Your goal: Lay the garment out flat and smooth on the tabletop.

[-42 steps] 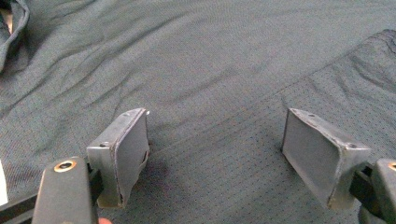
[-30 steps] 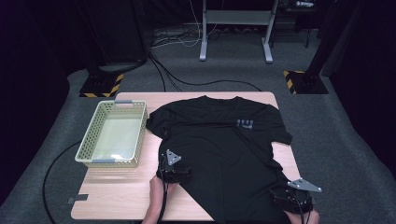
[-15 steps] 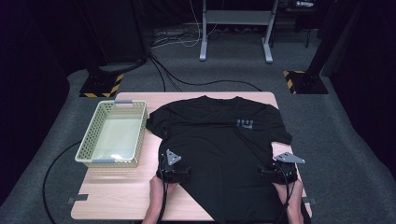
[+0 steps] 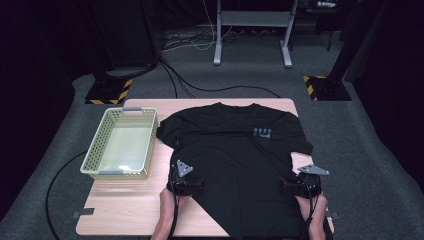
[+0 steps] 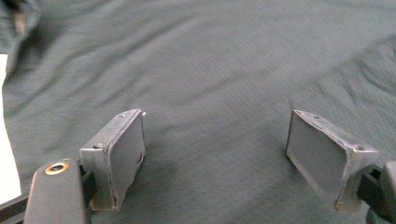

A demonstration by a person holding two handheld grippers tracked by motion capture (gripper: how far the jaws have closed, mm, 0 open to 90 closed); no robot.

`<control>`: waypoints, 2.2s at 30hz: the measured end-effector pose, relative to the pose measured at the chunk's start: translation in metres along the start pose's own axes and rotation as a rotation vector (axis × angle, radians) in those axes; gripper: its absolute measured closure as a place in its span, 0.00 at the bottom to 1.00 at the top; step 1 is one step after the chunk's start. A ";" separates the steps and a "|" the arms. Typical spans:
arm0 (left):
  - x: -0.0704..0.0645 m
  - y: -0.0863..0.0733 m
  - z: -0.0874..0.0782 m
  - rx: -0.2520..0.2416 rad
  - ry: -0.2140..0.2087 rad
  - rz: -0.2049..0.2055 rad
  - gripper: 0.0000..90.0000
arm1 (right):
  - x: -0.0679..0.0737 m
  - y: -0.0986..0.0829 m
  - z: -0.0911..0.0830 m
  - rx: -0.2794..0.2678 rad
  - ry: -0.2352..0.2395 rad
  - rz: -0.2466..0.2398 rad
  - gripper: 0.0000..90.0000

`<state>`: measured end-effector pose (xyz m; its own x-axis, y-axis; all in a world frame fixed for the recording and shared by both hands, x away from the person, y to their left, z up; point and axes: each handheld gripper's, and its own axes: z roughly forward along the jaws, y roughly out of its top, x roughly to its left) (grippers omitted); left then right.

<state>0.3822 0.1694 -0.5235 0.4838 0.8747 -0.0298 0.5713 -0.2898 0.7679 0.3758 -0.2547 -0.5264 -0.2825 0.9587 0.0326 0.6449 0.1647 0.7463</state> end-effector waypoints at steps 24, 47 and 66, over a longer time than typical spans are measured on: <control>-0.097 0.035 0.043 0.007 -0.195 0.169 0.90 | 0.000 0.000 0.000 -0.001 -0.003 0.007 0.16; -0.048 -0.018 -0.032 -0.117 -0.213 0.058 0.94 | 0.000 0.000 0.000 0.003 -0.017 0.002 0.16; -0.028 -0.060 -0.074 -0.136 -0.159 0.032 0.94 | 0.001 0.000 0.001 0.004 -0.019 0.000 0.16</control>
<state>0.2852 0.1908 -0.5213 0.6051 0.7903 -0.0962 0.4644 -0.2522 0.8489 0.3761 -0.2539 -0.5265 -0.2691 0.9629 0.0194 0.6476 0.1660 0.7436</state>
